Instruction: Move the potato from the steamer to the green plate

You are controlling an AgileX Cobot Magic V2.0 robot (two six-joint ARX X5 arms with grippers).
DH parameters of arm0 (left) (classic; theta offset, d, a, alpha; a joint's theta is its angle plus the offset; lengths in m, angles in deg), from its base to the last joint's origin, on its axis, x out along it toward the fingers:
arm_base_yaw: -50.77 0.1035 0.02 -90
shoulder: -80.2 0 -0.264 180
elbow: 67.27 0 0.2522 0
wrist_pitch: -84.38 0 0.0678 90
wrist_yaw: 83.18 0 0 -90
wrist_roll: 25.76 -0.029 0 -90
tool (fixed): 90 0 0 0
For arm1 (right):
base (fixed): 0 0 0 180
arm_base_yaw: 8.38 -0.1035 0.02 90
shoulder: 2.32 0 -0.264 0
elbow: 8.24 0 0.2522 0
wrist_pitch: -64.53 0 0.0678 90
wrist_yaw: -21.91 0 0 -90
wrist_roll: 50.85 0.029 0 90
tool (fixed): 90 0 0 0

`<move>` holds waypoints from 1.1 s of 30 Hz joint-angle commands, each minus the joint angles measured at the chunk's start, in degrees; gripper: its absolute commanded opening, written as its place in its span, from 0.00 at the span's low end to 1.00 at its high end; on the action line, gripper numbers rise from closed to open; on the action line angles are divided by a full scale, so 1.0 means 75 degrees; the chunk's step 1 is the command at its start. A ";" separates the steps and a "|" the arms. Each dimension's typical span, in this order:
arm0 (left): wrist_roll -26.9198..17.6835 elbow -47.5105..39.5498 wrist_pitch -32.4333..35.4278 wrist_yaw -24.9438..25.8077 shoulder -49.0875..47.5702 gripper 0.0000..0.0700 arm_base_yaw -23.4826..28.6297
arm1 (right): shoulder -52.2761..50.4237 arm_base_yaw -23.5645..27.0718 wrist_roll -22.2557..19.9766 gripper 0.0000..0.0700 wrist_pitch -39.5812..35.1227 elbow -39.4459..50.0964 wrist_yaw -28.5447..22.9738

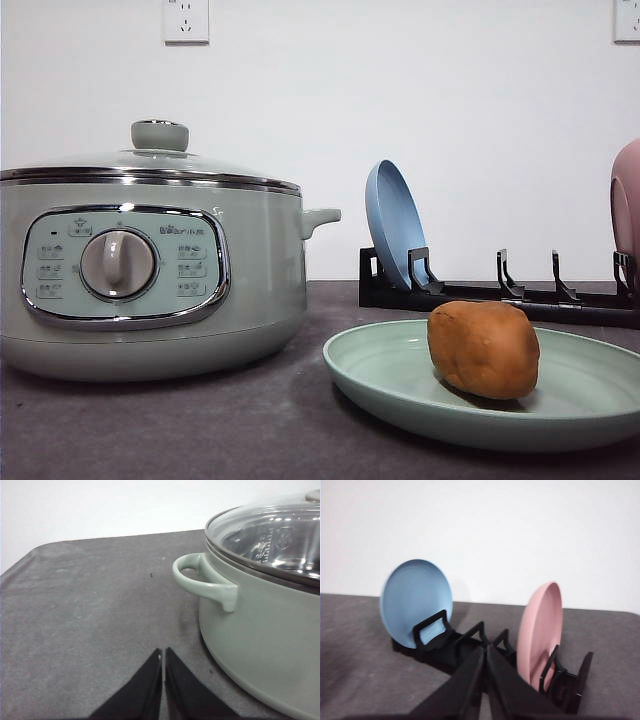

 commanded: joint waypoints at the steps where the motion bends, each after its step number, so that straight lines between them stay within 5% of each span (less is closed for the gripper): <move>1: 0.0076 -0.0157 -0.0058 -0.0012 -0.0017 0.00 0.0017 | -0.0214 0.0054 -0.0110 0.00 -0.0201 0.0320 -0.0005; 16: 0.0076 -0.0157 -0.0058 -0.0012 -0.0017 0.00 0.0017 | -0.1535 0.0116 -0.0058 0.00 -0.0215 0.2165 -0.0002; 24: 0.0076 -0.0157 -0.0058 -0.0012 -0.0015 0.00 0.0017 | -0.1602 0.0116 -0.0026 0.00 0.0882 0.2237 -0.0005; 33: 0.0076 -0.0157 -0.0058 -0.0014 -0.0015 0.00 0.0017 | -0.1602 0.0107 0.0035 0.00 0.0786 0.2237 0.0004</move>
